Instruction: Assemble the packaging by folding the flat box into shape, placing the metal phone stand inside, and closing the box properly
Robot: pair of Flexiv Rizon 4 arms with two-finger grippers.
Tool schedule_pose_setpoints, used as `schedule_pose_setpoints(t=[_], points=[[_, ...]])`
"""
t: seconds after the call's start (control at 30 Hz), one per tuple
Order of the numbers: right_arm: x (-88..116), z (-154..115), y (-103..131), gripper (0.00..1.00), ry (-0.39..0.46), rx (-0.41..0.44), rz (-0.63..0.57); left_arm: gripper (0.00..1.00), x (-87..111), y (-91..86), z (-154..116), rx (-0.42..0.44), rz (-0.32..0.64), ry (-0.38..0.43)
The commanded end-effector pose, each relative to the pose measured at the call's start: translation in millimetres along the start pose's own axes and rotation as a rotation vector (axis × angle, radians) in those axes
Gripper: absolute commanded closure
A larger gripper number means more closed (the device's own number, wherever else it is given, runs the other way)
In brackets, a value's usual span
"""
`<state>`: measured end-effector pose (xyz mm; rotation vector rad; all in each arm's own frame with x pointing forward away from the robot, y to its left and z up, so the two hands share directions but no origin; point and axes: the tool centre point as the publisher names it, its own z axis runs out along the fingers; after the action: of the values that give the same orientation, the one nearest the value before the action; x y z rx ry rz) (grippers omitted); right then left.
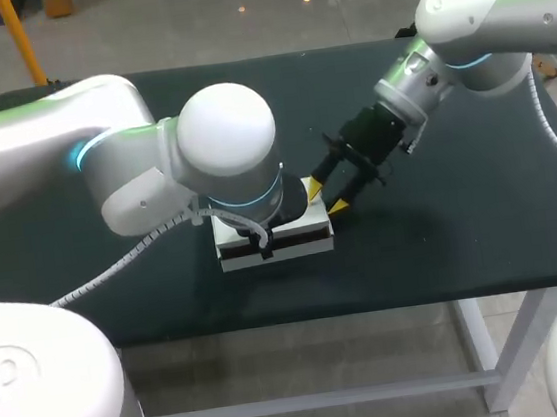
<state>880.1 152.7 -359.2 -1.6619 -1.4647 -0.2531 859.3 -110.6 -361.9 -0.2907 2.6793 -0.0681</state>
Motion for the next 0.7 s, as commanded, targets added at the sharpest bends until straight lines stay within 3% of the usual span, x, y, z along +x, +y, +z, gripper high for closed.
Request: schedule_pose_setpoints(t=[0.03,0.23,0.4,0.57,0.7], points=[[-1.6,-0.2,-3.0,0.53,-0.001,-0.007,0.001,0.62,5.3,1.4,2.7,-0.001,-0.001,-0.004],[-6.8,-5.6,-8.1,0.55,0.016,-0.023,-0.007,0.62,5.9,2.2,3.9,0.003,-0.002,0.004],[-6.2,-11.0,-15.7,0.73,0.022,-0.051,-0.023,0.61,5.9,2.1,4.4,0.002,-0.002,0.005],[-5.3,-15.8,-26.5,1.00,0.035,-0.089,-0.057,0.62,6.4,2.0,5.0,0.002,-0.002,0.006],[-3.0,-13.4,-35.3,1.00,0.025,-0.116,-0.091,0.61,6.5,2.3,5.2,0.005,-0.002,0.009]])
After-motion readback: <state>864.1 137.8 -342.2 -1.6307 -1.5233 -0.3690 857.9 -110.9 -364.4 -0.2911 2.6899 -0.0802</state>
